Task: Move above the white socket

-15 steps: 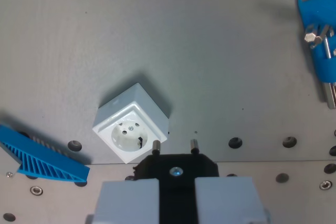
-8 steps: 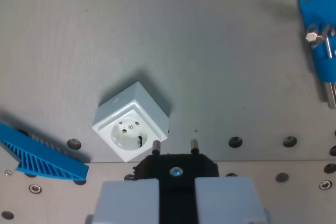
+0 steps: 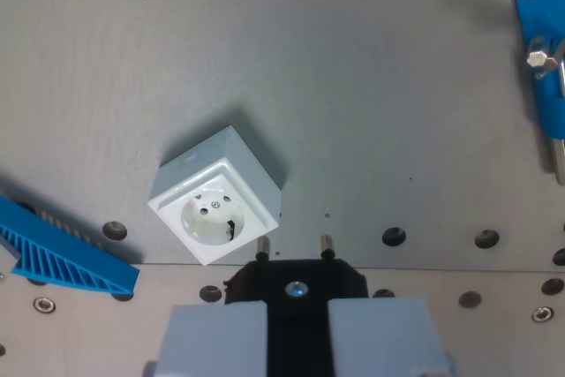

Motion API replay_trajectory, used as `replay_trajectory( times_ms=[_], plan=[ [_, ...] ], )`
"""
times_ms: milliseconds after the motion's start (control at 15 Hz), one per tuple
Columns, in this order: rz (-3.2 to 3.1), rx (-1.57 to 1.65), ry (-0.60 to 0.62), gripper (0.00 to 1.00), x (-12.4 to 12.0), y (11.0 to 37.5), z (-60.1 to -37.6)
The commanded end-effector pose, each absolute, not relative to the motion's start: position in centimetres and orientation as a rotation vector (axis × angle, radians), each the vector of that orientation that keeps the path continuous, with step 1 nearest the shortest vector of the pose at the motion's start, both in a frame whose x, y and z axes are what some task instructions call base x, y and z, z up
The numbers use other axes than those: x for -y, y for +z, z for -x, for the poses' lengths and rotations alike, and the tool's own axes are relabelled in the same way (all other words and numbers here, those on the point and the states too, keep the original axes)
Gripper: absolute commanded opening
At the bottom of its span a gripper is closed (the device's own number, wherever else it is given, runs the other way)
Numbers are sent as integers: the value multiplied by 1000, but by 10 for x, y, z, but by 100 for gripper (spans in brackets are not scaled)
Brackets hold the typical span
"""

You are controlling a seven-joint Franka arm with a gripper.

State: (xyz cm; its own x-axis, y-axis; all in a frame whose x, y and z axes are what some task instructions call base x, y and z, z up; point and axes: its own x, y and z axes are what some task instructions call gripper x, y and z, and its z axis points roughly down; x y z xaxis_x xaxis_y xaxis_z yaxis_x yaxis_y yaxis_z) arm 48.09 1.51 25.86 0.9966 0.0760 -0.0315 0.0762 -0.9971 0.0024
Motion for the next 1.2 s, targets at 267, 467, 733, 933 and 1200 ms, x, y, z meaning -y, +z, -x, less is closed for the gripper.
replay_trajectory(
  times_ms=[267, 467, 733, 933, 1200],
  plan=[
    [-3110, -375, 99, 0, -20, 237, -466],
    [-3096, -446, 101, 0, -22, 228, -459],
    [-3075, -546, 100, 0, -26, 214, -449],
    [-3055, -622, 98, 0, -29, 205, -442],
    [-3026, -719, 98, 0, -33, 190, -432]
  ],
)
